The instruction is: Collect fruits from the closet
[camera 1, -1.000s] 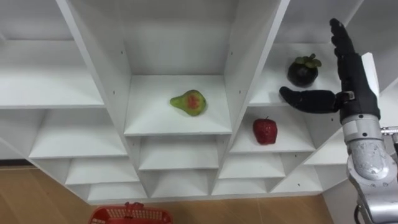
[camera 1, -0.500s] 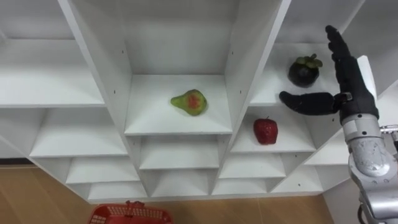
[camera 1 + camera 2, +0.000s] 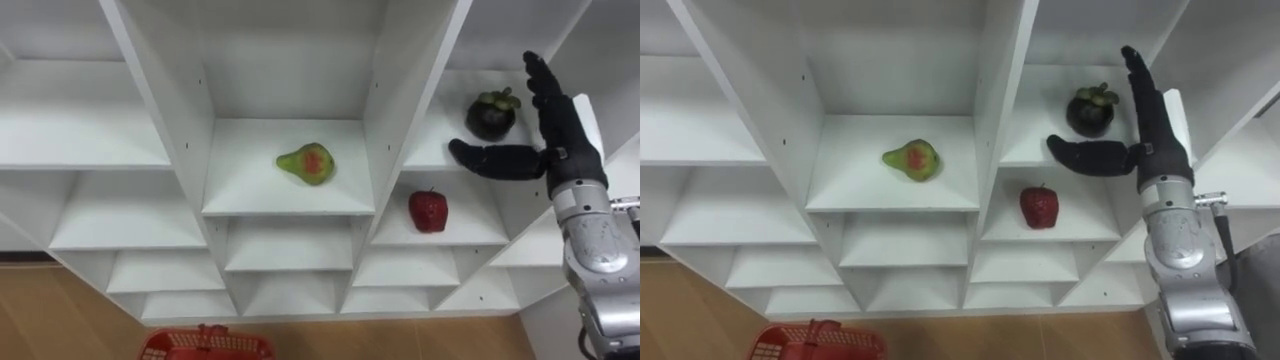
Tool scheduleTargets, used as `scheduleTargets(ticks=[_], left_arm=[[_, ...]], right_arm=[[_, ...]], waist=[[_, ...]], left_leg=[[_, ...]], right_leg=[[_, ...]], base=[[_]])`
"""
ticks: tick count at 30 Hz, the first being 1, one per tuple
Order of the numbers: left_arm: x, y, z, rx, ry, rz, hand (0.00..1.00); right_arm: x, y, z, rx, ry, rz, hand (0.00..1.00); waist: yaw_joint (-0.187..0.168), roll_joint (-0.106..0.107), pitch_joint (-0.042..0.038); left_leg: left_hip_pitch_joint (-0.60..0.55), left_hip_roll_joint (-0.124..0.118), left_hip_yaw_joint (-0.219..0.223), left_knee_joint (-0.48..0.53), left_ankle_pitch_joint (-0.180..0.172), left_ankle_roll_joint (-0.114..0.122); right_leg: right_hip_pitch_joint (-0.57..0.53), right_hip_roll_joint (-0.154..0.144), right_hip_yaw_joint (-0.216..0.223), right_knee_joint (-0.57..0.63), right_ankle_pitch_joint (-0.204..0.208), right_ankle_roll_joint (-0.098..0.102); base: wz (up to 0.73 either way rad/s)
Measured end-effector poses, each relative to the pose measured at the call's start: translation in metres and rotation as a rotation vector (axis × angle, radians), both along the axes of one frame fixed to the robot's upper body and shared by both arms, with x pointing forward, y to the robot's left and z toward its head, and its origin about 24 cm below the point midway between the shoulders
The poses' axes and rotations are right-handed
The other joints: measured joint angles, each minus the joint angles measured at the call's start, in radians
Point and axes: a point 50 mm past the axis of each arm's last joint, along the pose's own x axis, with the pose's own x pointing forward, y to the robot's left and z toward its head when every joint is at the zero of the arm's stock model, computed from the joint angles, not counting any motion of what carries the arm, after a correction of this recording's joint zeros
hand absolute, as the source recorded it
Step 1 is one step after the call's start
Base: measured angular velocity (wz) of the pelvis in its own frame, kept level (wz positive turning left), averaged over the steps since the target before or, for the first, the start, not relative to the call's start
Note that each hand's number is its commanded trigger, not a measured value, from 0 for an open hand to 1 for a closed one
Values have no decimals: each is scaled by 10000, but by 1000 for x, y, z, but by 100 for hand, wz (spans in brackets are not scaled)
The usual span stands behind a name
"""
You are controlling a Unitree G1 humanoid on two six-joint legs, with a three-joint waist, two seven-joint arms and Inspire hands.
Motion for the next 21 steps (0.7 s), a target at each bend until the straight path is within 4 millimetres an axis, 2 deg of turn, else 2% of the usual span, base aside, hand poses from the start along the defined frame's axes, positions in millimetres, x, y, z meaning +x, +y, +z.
scheduleTargets(ticks=[12,18,21], left_arm=[[-3,2,3,-120,-111,196,100],[-5,3,2,-103,78,328,100],[-5,4,2,-79,85,335,100]], right_arm=[[14,-7,-2,487,867,541,0],[19,-10,-6,679,1282,756,0],[20,-11,-7,675,1399,800,0]], waist=[[-32,-13,-12],[-33,-127,-80],[-17,-188,-78]], left_leg=[[18,-2,-7,127,2,2],[15,-3,-65,179,4,0],[16,-3,-64,181,12,2]], right_leg=[[100,-13,-13,1,4,-6],[130,-18,-74,5,17,-25],[131,-19,-74,10,28,-29]], base=[[0],[2],[0]])
